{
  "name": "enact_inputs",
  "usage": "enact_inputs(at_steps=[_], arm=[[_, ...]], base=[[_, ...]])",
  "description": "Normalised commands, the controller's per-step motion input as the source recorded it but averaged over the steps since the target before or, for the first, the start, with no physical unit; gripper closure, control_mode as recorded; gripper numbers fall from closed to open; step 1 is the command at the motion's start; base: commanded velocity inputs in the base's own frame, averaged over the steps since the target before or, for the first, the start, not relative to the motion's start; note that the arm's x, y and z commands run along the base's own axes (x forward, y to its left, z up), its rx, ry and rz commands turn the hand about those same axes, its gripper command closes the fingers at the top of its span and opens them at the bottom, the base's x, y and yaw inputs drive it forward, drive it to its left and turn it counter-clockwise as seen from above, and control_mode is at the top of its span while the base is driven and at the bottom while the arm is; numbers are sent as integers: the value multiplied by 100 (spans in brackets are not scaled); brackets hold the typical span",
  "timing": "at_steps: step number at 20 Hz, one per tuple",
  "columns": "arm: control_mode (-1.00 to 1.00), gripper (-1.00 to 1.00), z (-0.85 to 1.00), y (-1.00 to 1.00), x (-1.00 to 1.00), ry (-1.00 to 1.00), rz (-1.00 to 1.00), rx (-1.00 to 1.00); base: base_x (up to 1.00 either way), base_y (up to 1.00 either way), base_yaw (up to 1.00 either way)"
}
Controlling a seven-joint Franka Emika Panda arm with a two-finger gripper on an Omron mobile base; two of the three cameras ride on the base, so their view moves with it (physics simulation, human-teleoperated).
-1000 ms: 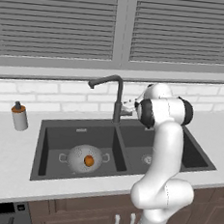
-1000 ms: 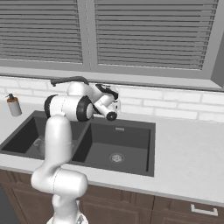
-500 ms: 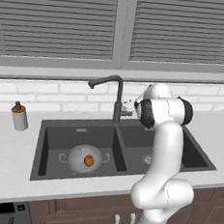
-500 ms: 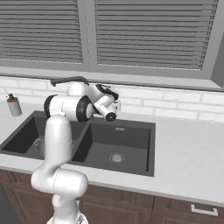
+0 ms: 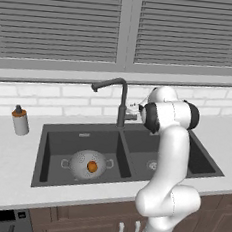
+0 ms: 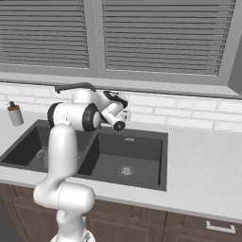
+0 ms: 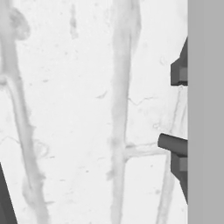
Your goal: Put the colander in the sink, put the peach in the colander, and turn on the sink faucet and pour water over the colander.
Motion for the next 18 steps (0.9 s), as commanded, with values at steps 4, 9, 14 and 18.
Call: enact_inputs(at_steps=[4,9,14,18], arm=[[-100,100,-33,-6,7,0,-1,0],[-100,100,-31,-23,0,0,-2,0],[-100,100,-32,-43,0,0,-7,0],[-100,100,-33,-64,0,0,-10,0]], base=[[0,0,0],[0,0,0],[0,0,0],[0,0,0]])
